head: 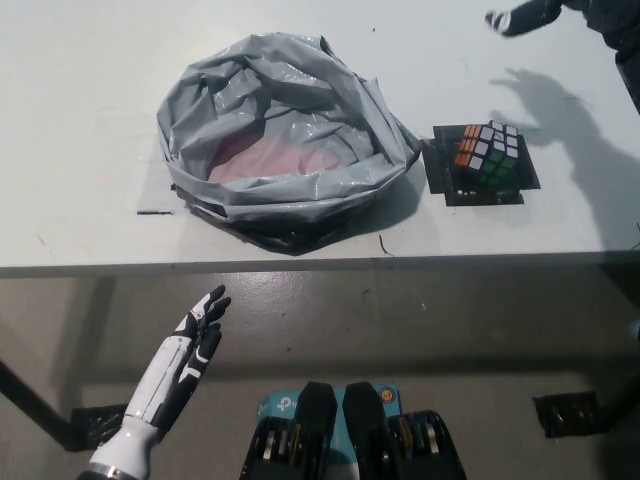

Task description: Use the right hand to pick up a rubix's cube and place it into a plastic bag and lift the bag

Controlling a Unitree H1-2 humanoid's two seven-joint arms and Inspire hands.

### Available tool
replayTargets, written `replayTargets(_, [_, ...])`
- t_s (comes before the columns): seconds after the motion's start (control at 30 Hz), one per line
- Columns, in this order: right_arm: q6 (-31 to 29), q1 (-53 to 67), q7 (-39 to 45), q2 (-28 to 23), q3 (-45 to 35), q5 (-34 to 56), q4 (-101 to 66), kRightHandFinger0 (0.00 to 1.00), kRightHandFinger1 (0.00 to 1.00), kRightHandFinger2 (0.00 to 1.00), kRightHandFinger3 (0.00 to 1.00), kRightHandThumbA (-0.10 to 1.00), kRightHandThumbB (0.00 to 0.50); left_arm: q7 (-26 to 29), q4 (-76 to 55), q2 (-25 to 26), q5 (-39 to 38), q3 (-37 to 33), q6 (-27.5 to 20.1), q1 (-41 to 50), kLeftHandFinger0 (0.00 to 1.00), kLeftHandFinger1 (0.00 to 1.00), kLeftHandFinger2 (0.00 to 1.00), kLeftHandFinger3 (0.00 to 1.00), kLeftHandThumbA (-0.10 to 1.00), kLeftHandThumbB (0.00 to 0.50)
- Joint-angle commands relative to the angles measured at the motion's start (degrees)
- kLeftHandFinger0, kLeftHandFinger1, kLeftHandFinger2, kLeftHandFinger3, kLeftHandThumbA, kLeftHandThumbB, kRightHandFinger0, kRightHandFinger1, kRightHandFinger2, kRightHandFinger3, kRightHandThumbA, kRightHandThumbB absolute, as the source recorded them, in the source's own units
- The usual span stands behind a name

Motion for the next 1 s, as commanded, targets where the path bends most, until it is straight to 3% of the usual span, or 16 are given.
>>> replayTargets(0.0, [-0.7, -1.7, 6.4, 0.7, 4.4, -3.3, -1.6, 1.00, 1.00, 1.00, 1.00, 0.69, 0.500, 0.4, -1.0, 0.2, 0.3, 0.5, -1.2, 0.1, 1.00, 1.00, 1.00, 1.00, 1.00, 0.102])
replayTargets(0.17, [-0.3, 0.1, 5.6, 1.9, 8.5, -5.1, -0.9, 1.00, 1.00, 1.00, 1.00, 0.71, 0.500, 0.5, -1.1, 0.1, 0.5, 0.6, -1.2, -0.1, 1.00, 1.00, 1.00, 1.00, 1.00, 0.105])
replayTargets(0.33, [2.1, 1.7, 6.1, 3.0, 9.0, -4.4, 0.1, 1.00, 1.00, 1.00, 1.00, 0.67, 0.500, 0.2, -0.8, 0.0, -0.3, 0.7, -1.3, -0.2, 1.00, 1.00, 1.00, 1.00, 1.00, 0.110])
replayTargets(0.97, [4.1, 3.8, 3.2, 5.5, 11.6, -6.2, 1.9, 1.00, 1.00, 1.00, 1.00, 0.69, 0.500, 0.0, -1.1, 0.1, -0.4, 0.6, -1.4, 0.1, 1.00, 1.00, 1.00, 1.00, 1.00, 0.108])
